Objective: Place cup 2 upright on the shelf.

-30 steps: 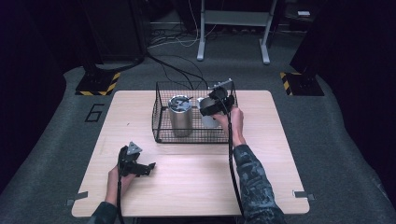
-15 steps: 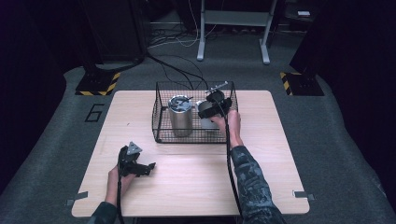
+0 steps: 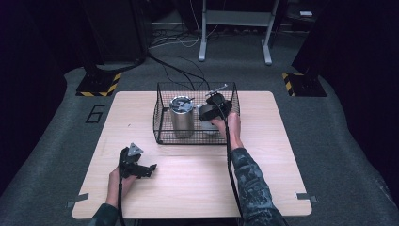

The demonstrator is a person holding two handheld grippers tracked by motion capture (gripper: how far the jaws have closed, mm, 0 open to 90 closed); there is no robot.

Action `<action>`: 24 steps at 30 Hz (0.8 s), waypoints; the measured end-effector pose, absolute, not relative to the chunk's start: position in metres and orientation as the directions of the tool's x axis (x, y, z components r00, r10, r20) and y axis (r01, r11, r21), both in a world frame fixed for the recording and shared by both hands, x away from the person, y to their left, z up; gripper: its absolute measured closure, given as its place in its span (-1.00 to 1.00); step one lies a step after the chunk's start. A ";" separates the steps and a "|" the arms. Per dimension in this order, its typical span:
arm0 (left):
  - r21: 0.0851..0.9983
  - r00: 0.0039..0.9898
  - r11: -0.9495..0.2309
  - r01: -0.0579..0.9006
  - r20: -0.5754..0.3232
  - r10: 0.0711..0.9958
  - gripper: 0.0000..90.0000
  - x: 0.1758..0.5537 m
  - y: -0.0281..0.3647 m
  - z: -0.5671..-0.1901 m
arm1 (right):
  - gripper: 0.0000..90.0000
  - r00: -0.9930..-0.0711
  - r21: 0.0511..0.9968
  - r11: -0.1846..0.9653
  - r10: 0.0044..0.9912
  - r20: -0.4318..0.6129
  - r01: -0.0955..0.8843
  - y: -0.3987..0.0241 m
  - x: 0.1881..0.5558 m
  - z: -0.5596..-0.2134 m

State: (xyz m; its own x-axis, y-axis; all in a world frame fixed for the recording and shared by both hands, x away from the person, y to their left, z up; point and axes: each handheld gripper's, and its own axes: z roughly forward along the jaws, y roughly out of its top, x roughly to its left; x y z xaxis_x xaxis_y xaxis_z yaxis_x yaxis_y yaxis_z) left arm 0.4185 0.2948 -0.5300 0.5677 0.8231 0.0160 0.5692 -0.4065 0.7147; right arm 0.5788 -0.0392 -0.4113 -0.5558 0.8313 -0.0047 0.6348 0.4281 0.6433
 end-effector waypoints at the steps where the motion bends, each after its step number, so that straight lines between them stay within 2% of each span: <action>1: 0.714 0.568 -0.407 0.569 0.017 0.823 -0.98 0.419 0.295 -0.530 | -0.87 -0.559 0.643 0.431 0.829 -0.005 0.633 -0.039 0.579 -0.412; 24: 0.713 0.569 -0.409 0.570 0.017 0.822 -0.98 0.419 0.295 -0.530 | -0.88 -0.545 0.604 0.426 0.838 0.017 0.674 -0.037 0.582 -0.422</action>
